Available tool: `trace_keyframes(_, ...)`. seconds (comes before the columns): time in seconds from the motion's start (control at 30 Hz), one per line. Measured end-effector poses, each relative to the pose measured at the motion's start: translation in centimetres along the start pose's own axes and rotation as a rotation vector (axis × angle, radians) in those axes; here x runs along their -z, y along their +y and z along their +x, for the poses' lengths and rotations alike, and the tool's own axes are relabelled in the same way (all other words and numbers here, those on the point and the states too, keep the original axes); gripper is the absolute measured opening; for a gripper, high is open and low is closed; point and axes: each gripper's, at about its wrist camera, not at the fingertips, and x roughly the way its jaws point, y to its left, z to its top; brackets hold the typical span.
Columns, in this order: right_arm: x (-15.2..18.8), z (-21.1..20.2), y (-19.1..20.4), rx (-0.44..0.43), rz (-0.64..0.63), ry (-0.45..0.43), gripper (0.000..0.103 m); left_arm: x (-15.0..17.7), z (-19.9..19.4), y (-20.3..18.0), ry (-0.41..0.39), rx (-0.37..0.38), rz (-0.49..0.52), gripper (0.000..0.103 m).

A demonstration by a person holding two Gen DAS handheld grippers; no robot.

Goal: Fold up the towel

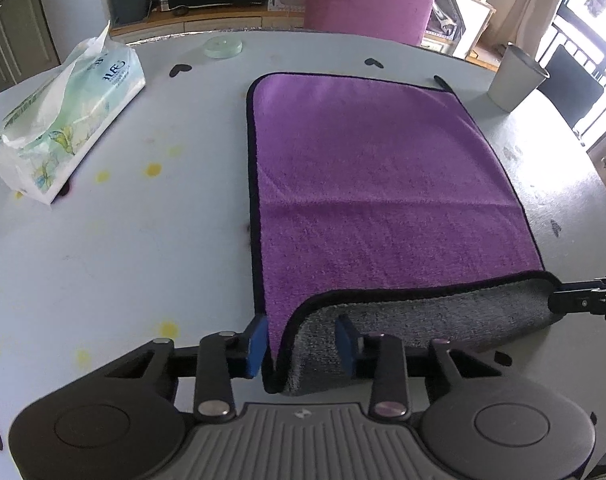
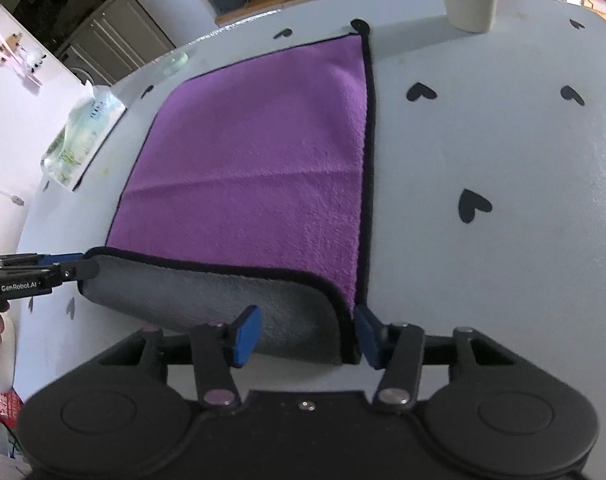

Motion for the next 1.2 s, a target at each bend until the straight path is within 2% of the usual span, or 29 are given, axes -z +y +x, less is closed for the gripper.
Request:
trace_keyframes(0.13, 0.0, 0.3, -0.3, 0.029, -0.007, 0.012, 0.048, 0.0, 0.5, 0.2, 0.021, -0.008, 0.006, 0.026)
trace_keyframes(0.33, -0.1, 0.5, -0.3, 0.005, -0.027, 0.034, 0.035, 0.3, 0.9, 0.3, 0.050, -0.015, 0.017, 0.021)
trace_keyframes(0.47, -0.1, 0.5, 0.2, 0.004, -0.051, 0.040, 0.018, 0.5, 1.3, 0.1, 0.075, -0.022, 0.035, 0.014)
trace_keyframes(0.53, -0.2, 0.5, 0.3, 0.006, -0.061, 0.044, 0.014, 0.5, 1.3, 0.1, 0.078, -0.024, 0.040, 0.011)
trace_keyframes(0.6, -0.3, 0.6, 0.5, 0.020, -0.073, 0.048, 0.006, 0.4, 1.2, 0.0, 0.080, -0.027, 0.045, 0.009)
trace_keyframes(0.73, -0.7, 0.1, 0.5, 0.034, -0.078, 0.023, 0.004, 0.3, 0.9, 0.1, 0.083, -0.027, 0.045, 0.007)
trace_keyframes(1.0, -2.0, -1.6, 0.9, 0.039, -0.079, -0.064, 0.004, -1.6, -1.6, 0.6, -0.036, -0.028, -0.008, 0.006)
trace_keyframes(1.2, -3.8, -3.8, 1.3, 0.026, -0.044, -0.183, 0.004, -3.8, -3.4, 1.0, -0.136, -0.025, -0.078, 0.006)
